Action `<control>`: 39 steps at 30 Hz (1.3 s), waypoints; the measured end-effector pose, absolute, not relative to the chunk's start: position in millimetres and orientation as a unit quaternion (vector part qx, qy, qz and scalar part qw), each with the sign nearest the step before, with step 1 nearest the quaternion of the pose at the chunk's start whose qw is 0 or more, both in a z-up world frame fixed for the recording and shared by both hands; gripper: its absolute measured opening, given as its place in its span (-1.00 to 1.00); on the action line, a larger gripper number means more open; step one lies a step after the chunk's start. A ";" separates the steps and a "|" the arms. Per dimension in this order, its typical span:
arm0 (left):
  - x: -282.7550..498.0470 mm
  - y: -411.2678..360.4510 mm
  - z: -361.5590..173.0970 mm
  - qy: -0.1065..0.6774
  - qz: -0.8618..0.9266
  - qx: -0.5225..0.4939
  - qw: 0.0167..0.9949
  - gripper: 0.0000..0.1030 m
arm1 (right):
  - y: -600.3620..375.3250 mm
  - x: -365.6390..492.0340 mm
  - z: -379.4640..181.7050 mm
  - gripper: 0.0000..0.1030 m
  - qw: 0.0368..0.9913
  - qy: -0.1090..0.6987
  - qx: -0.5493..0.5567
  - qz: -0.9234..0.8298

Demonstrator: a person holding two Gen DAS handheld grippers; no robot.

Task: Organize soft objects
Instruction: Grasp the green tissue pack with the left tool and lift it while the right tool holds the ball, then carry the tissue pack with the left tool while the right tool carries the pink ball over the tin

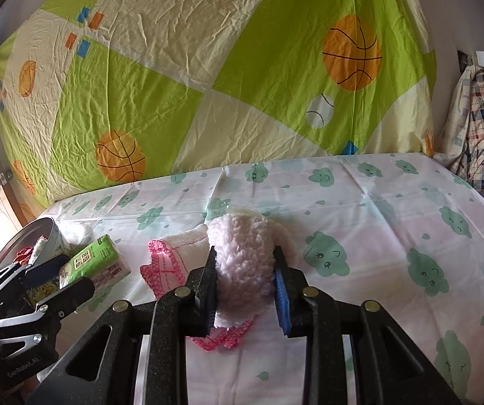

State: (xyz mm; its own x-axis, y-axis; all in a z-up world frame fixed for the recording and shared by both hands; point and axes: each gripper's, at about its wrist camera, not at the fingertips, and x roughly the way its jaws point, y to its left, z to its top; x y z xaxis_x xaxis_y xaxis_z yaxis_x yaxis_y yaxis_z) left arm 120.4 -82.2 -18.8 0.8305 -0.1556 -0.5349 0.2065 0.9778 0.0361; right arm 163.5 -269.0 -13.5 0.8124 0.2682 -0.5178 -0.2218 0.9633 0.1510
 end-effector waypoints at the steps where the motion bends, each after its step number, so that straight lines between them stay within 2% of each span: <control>1: 118.1 -81.3 -17.4 0.268 -0.092 0.046 0.958 0.00 | -266.7 161.5 -12.6 -0.41 0.952 0.274 0.037 0.129; 20: 76.5 -52.2 -0.5 0.163 -0.033 -0.003 0.986 0.00 | -239.4 131.0 -1.2 -0.41 0.971 0.208 -0.011 0.118; 39: 47.0 -31.8 2.2 0.134 -0.001 -0.022 0.991 0.00 | -216.7 103.4 2.1 -0.40 0.975 0.174 -0.023 0.139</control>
